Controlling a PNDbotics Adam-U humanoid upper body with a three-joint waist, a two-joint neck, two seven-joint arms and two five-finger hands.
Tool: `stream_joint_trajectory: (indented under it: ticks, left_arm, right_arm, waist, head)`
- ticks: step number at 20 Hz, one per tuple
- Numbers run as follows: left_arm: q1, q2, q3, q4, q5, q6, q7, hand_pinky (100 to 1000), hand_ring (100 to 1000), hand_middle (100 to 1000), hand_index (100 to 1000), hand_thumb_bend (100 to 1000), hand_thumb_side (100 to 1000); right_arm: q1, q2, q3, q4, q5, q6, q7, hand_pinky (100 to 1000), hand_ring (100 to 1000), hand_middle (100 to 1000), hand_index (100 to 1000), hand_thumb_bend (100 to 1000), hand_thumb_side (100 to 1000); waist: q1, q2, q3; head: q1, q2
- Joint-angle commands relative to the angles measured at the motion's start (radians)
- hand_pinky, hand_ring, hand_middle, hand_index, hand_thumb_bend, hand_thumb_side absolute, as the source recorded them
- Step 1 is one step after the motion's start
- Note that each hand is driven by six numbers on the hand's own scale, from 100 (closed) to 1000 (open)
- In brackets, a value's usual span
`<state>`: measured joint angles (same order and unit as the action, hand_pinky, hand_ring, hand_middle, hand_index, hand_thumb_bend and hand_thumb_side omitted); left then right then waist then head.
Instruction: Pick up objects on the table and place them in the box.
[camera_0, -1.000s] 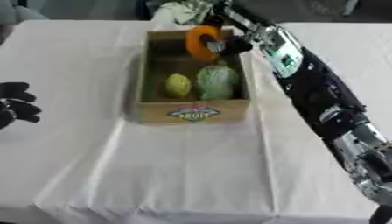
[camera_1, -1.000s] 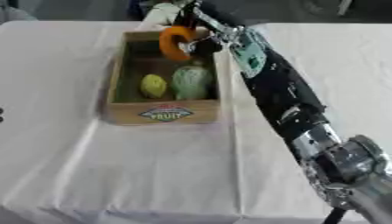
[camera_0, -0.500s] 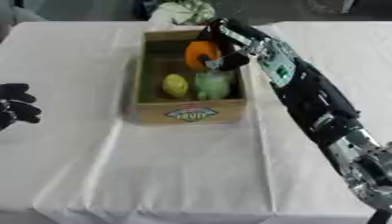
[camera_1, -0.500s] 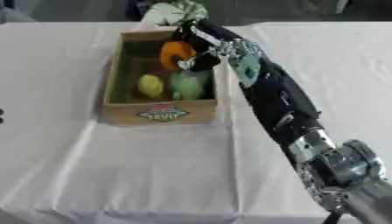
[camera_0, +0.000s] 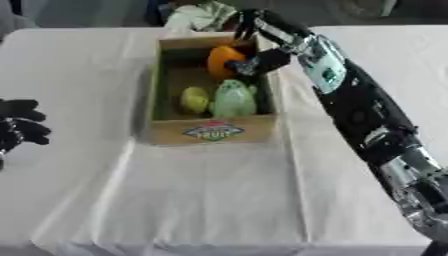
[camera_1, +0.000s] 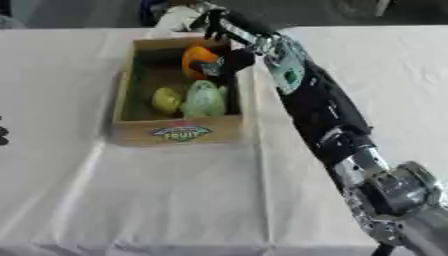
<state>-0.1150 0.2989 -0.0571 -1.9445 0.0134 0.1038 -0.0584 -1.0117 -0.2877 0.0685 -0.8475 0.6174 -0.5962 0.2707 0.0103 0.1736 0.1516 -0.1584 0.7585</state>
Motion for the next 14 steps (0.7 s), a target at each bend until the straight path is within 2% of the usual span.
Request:
stream_joint_trajectory:
  ticks: [1,2,4,7,8,11,14]
  left_arm:
    - [-0.001,0.009,0.016,-0.007,-0.004,-0.002,0.007,560,570,572,730,100,909]
    - [0.0,0.008,0.019,-0.006,-0.005,-0.002,0.01,560,570,571,730,100,909]
    - [0.004,0.004,0.027,-0.001,-0.011,-0.002,0.019,559,569,571,730,100,910]
    - [0.009,-0.003,0.036,0.007,-0.022,-0.001,0.033,558,569,569,730,100,910]
    - [0.009,-0.004,0.039,0.009,-0.024,-0.002,0.036,558,570,571,732,100,910]
    - [0.011,-0.009,0.045,0.014,-0.03,-0.004,0.046,558,570,572,738,100,910]
    - [0.01,-0.015,0.051,0.02,-0.032,-0.005,0.054,556,568,568,722,100,911]
  right_arm:
    - [0.011,-0.063,0.016,-0.117,-0.141,0.01,-0.006,650,697,800,855,353,417]
    - [0.031,-0.085,0.028,-0.166,-0.215,0.026,0.005,643,683,782,845,299,369]
    - [0.088,-0.13,0.042,-0.284,-0.367,0.071,0.031,632,663,761,832,221,328]
    - [0.2,-0.197,0.043,-0.475,-0.582,0.153,0.082,630,658,757,832,156,317]
    - [0.239,-0.216,0.037,-0.533,-0.637,0.181,0.099,633,663,762,834,100,326]
    - [0.353,-0.25,0.004,-0.674,-0.737,0.247,0.142,639,681,778,834,100,347]
    - [0.458,-0.257,-0.041,-0.777,-0.779,0.292,0.161,638,679,775,823,100,364]
  waist:
    - [0.003,-0.016,-0.008]
    - [0.003,-0.016,-0.014]
    - [0.003,-0.015,-0.027]
    - [0.005,-0.011,-0.048]
    - [0.005,-0.01,-0.054]
    - [0.006,-0.005,-0.071]
    - [0.008,0.0,-0.084]
  head:
    - [0.014,-0.005]
    - [0.02,-0.004]
    - [0.036,-0.005]
    - [0.055,-0.006]
    - [0.06,-0.006]
    - [0.074,-0.004]
    - [0.086,-0.004]
